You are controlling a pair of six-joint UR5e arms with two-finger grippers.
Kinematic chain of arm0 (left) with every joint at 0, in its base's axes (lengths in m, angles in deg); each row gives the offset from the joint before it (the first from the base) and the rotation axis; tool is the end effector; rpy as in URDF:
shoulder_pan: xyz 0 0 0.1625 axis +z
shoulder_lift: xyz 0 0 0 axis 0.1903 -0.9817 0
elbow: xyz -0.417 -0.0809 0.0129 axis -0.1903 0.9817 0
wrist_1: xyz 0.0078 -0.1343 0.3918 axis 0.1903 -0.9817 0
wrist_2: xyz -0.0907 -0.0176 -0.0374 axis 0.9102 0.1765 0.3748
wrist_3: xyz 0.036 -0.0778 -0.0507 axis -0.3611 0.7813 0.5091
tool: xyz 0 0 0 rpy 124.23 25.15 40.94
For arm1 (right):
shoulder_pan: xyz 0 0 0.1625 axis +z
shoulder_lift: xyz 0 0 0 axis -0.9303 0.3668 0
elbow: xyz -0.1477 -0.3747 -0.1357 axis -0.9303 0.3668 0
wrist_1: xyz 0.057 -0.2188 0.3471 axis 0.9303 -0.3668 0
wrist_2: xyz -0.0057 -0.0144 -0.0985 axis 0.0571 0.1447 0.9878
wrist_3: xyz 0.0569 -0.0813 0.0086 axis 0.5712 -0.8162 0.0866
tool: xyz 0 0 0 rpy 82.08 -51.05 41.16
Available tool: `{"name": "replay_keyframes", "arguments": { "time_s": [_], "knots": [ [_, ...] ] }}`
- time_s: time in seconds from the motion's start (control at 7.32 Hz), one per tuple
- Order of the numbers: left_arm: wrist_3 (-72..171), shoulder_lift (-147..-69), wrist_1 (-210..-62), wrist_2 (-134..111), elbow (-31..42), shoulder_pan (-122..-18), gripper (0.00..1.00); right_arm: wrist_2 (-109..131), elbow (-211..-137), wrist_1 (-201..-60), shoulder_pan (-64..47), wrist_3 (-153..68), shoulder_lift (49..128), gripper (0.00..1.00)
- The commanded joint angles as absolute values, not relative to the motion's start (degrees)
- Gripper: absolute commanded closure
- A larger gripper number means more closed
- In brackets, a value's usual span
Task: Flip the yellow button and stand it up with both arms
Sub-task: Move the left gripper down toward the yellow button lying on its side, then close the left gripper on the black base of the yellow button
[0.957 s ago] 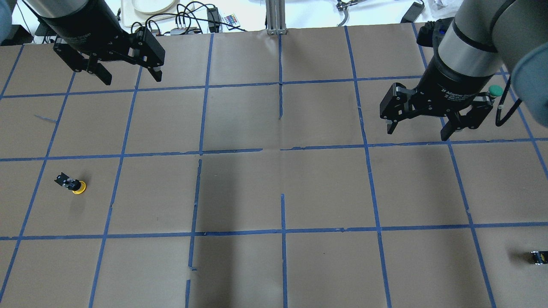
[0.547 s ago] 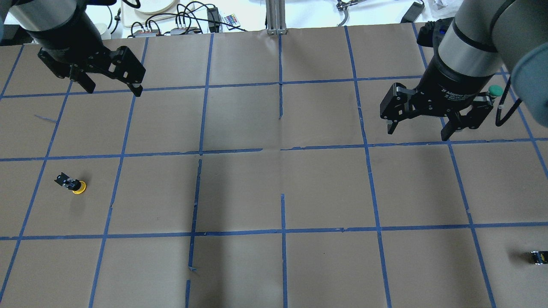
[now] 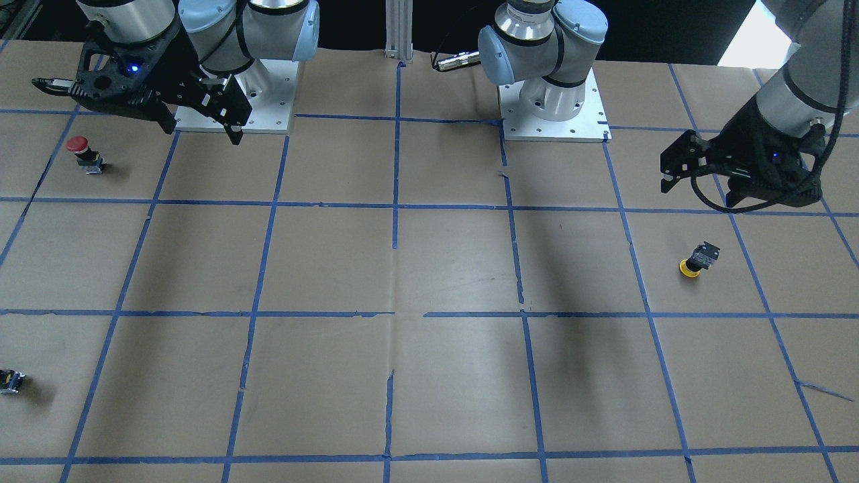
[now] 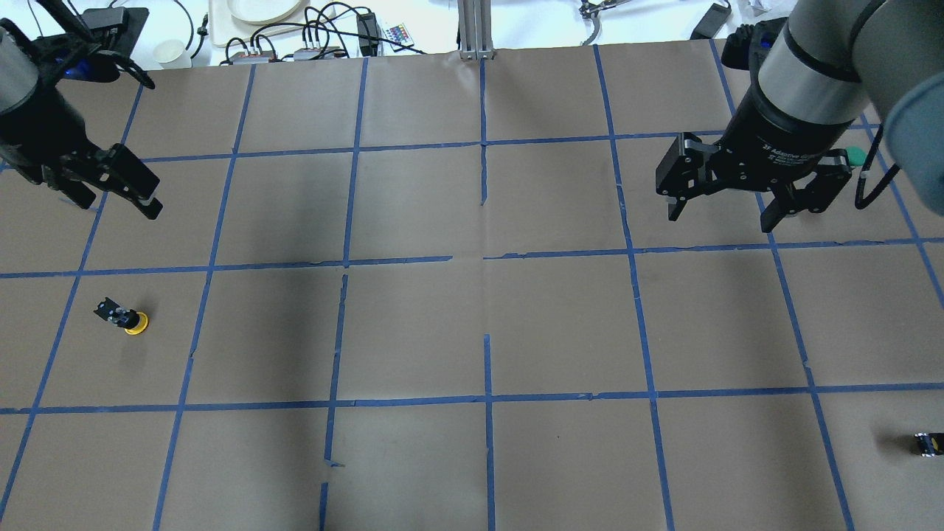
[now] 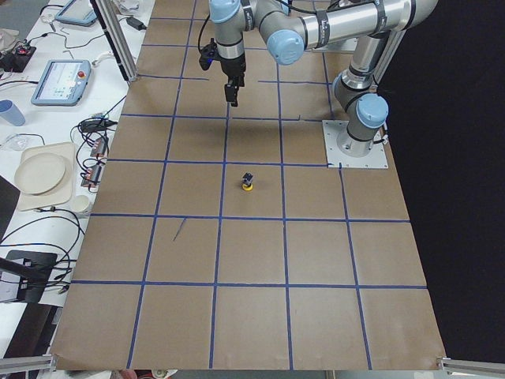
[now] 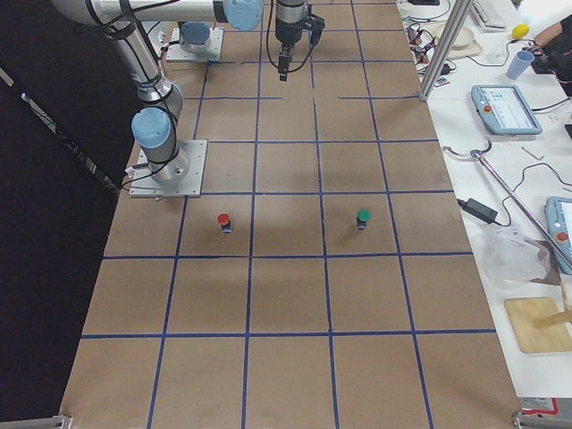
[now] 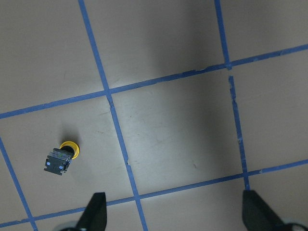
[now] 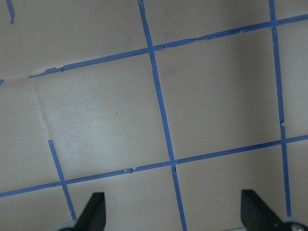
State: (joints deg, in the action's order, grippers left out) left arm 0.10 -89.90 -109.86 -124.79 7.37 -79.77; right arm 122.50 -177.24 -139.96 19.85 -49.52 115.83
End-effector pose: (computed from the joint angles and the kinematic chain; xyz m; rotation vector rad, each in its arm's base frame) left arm 0.0565 -0.5074 0.4475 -0.3629 -3.0982 -0.1421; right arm 0.1229 -0.4379 0.4860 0.2978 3.1065 0.0704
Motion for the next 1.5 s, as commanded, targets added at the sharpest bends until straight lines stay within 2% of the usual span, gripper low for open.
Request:
{"name": "replay_keyframes", "arguments": {
  "time_s": [0.0,0.27,0.55,0.82,1.37],
  "knots": [
    [-5.6,-90.6,-104.3,-124.9,13.5,-73.1,0.0,122.6,-177.5,-140.2,19.8,-49.3,115.9,0.0],
    [-13.9,-91.0,-88.0,-124.9,23.0,-67.5,0.0,122.6,-177.4,-140.4,19.8,-49.3,115.9,0.0],
    [-25.0,-92.6,-81.1,-124.9,28.7,-63.6,0.0,122.6,-177.4,-140.7,19.8,-49.2,115.9,0.0],
    [-30.3,-99.9,-80.0,-124.9,27.9,-59.0,0.0,122.4,-177.3,-140.8,19.8,-48.9,115.9,0.0],
    [-30.3,-100.7,-75.7,-124.9,29.7,-61.9,0.01,122.5,-177.5,-141.1,19.9,-48.8,115.9,0.0]
  ]
}}
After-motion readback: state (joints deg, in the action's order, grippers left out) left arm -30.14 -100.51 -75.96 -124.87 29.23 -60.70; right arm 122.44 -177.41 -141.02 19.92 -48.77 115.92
